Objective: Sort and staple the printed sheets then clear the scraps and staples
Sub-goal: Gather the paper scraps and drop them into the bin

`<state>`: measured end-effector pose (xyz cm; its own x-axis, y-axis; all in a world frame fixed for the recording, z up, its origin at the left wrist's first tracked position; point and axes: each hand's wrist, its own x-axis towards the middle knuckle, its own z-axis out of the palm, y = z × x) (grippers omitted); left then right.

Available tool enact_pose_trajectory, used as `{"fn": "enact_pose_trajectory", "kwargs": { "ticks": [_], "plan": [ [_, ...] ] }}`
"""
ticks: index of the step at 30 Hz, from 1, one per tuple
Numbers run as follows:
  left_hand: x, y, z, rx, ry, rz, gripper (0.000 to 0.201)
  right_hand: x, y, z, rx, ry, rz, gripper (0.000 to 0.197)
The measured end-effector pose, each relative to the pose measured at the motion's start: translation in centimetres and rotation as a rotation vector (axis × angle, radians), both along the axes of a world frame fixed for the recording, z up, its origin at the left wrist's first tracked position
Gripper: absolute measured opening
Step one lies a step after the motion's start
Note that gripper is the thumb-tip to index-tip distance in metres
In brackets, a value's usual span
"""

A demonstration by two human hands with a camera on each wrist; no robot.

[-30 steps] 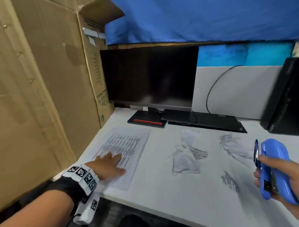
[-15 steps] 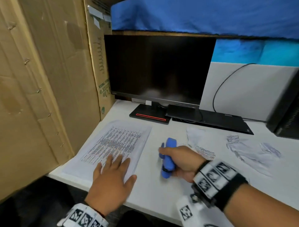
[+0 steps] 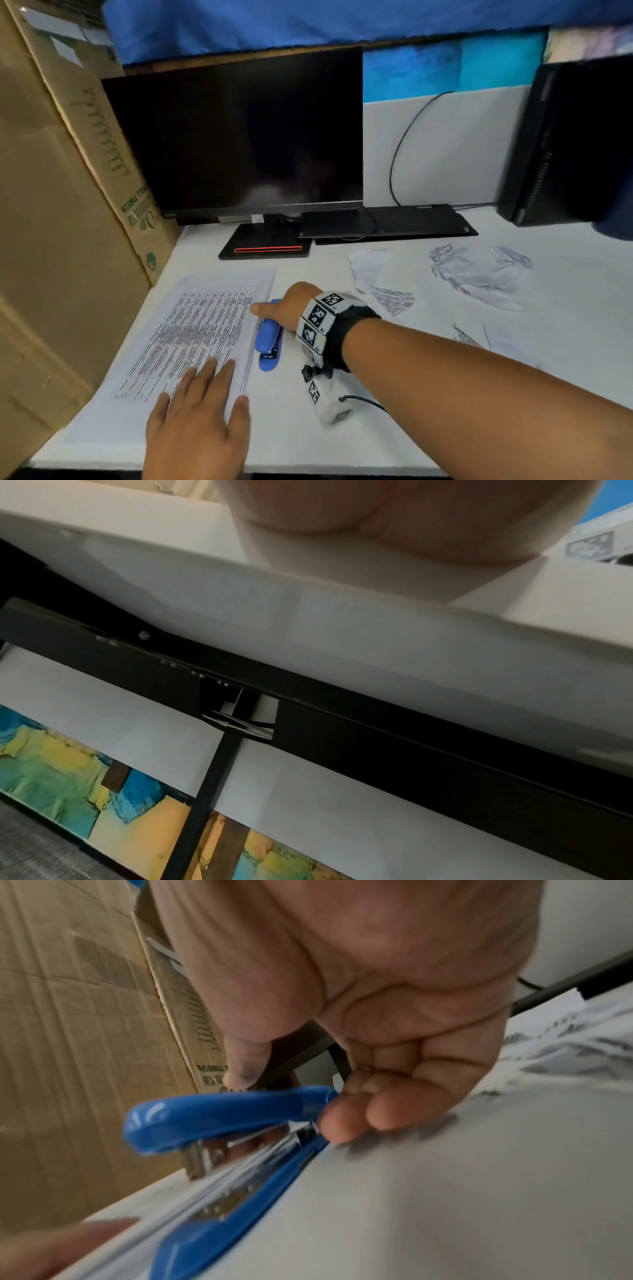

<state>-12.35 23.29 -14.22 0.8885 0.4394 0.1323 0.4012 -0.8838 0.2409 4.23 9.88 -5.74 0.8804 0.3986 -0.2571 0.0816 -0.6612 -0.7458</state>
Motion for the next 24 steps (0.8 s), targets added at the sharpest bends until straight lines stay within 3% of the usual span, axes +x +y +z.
{"fn": "enact_pose_trajectory", "kwargs": {
  "ticks": [6, 12, 15, 17, 19, 21, 24],
  "plan": [
    [0.0, -0.2, 0.1, 0.015, 0.000, -0.012, 0.083, 1.9, -5.8, 2.9, -0.214, -0.237, 0.105, 0.045],
    [-0.3, -0.5, 1.0, 0.068, 0.062, -0.002, 0.092, 6.2, -22.5, 5.9, -0.691, -0.436, -0.058, 0.034],
    [-0.3, -1.6, 3.3, 0.141, 0.007, -0.016, 0.083, 8.1, -30.0, 5.6, -0.956, -0.402, -0.100, 0.030],
    [0.5, -3.1, 6.0, 0.212, -0.069, -0.120, 0.066, 9.1, -33.6, 4.9, -1.002, -0.396, -0.109, 0.026],
    [2.3, -5.5, 8.6, 0.123, -0.123, -0.250, 0.048, 9.8, -35.7, 3.9, -0.934, -0.386, -0.165, 0.024],
    [4.9, -8.2, 10.3, -0.069, -0.051, -0.326, 0.028, 10.7, -36.7, 2.6, -0.818, -0.371, -0.250, 0.036],
    [9.6, -11.5, 10.5, -0.085, 0.181, -0.327, 0.024, 12.1, -37.3, 0.3, -0.649, -0.298, -0.413, 0.066]
  ]
}}
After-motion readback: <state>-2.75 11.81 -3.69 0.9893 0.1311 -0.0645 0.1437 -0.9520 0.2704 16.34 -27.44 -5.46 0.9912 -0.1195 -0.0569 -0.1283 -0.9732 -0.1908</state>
